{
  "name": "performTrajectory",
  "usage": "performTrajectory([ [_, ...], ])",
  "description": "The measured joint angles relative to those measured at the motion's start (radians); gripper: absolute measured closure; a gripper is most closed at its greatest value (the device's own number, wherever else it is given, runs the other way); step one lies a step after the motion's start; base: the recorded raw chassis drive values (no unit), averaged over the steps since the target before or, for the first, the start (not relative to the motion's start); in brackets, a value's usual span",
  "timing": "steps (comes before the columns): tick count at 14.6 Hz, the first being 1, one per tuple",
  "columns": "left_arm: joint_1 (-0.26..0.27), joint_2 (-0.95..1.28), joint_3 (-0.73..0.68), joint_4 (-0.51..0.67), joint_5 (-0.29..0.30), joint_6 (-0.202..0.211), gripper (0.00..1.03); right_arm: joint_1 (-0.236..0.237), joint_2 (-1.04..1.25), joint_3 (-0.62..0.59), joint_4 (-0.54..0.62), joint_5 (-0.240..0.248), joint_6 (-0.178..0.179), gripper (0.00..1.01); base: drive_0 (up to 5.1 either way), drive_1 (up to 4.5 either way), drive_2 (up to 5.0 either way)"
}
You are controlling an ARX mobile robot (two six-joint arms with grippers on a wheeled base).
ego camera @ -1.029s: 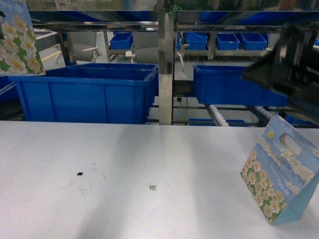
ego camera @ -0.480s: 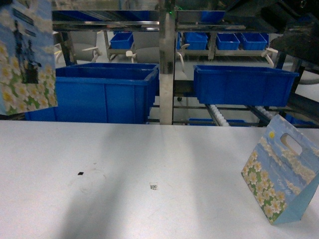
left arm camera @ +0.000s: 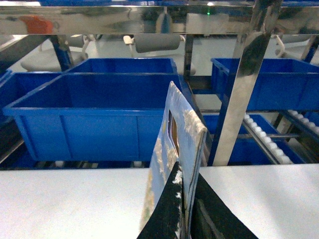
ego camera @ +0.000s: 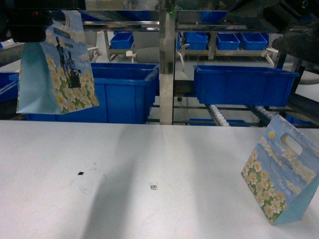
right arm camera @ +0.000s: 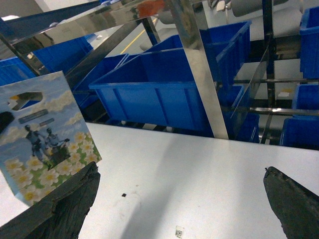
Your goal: Move flower gift bag to table near conveyor
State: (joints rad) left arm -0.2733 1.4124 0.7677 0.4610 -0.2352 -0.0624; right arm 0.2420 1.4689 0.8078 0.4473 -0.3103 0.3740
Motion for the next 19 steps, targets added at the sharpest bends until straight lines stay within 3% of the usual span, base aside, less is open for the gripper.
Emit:
performTrajectory([
  [3,0.061,0.080,0.038,0.069,0.079,-0.017,1.01,0.000,0.000,0.000,0.000,0.000,0.000,0.03,0.0,0.00,0.0],
  [10,0.081,0.105,0.040,0.096,0.089,-0.017,1.01,0.000,0.000,0.000,0.000,0.000,0.000,0.03,0.0,0.00,0.0],
  [15,0.212,0.224,-0.016,0.157,0.126,-0.021,1.01,0.000,0.000,0.000,0.000,0.000,0.000,0.03,0.0,0.00,0.0],
  [17,0.304,0.291,-0.066,0.224,0.151,-0.024,1.01,0.000,0.000,0.000,0.000,0.000,0.000,0.03,0.0,0.00,0.0],
  [19,0.344,0.342,-0.071,0.264,0.167,-0.028,1.01,0.000,0.000,0.000,0.000,0.000,0.000,0.03,0.0,0.00,0.0],
])
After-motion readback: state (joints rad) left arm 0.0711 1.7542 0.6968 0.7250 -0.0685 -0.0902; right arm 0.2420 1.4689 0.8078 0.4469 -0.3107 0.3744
